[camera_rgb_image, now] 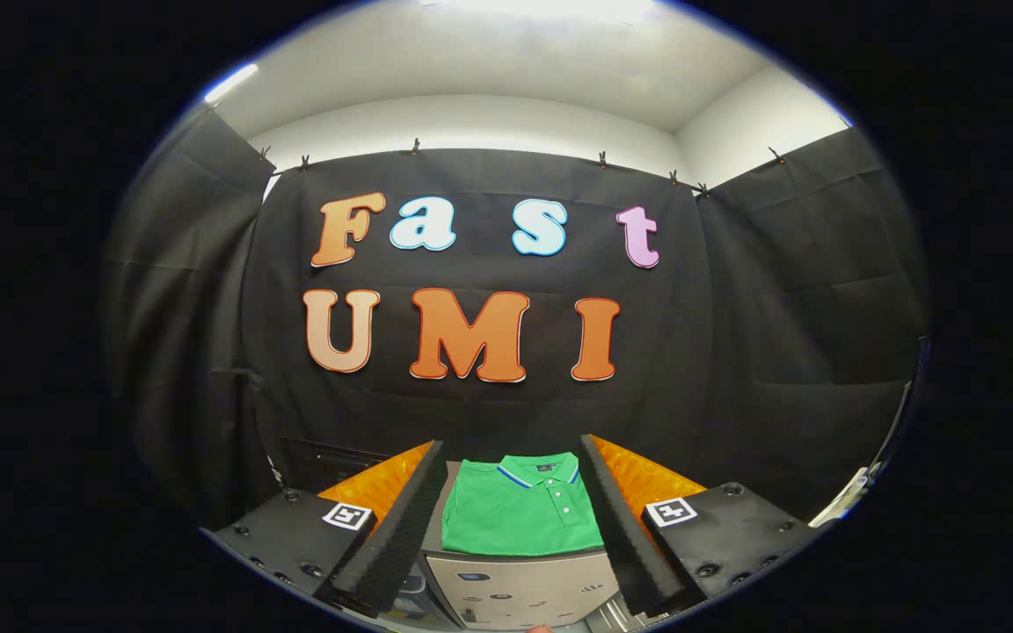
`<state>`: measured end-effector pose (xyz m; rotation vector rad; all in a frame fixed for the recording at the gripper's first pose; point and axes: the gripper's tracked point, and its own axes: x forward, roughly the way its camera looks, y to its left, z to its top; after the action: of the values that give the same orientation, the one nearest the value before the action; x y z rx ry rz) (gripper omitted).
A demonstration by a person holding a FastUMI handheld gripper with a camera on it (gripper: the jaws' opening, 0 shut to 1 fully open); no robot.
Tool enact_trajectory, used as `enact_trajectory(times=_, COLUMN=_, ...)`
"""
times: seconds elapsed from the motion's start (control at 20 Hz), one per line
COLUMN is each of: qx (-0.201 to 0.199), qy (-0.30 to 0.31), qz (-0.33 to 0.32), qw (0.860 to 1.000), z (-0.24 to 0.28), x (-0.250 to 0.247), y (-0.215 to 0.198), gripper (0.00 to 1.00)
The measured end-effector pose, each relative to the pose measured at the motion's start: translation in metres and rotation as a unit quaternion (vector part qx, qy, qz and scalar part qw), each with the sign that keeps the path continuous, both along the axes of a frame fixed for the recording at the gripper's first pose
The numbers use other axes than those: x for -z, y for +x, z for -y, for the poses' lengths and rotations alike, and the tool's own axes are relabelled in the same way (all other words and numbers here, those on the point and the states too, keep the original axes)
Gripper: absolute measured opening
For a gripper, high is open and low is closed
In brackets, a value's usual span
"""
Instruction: Put the clothes into the washing machine and then close the washing machine lid.
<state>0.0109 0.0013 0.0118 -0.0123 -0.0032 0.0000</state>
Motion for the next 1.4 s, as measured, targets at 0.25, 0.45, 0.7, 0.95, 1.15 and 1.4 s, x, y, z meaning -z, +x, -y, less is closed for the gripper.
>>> enact_trajectory(times=0.25, qx=0.002, qy=-0.006, qz=0.002, qw=1.000, z=-0.002, x=-0.002, y=-0.004, gripper=0.97)
enact_trajectory(times=0.45, qx=0.006, qy=0.000, qz=-0.003, qw=1.000, z=-0.001, x=-0.002, y=-0.002, gripper=0.97)
enact_trajectory(times=0.7, qx=0.013, qy=-0.017, qz=-0.028, qw=0.999, z=0.015, x=0.010, y=0.028, gripper=0.97)
enact_trajectory(times=0.95, qx=0.013, qy=-0.013, qz=-0.062, qw=0.998, z=0.036, x=0.032, y=0.086, gripper=0.97)
enact_trajectory(times=1.15, qx=0.021, qy=-0.009, qz=-0.103, qw=0.994, z=0.060, x=0.062, y=0.139, gripper=0.97)
enact_trajectory(times=1.4, qx=0.011, qy=-0.009, qz=-0.170, qw=0.985, z=0.077, x=0.115, y=0.196, gripper=0.98)
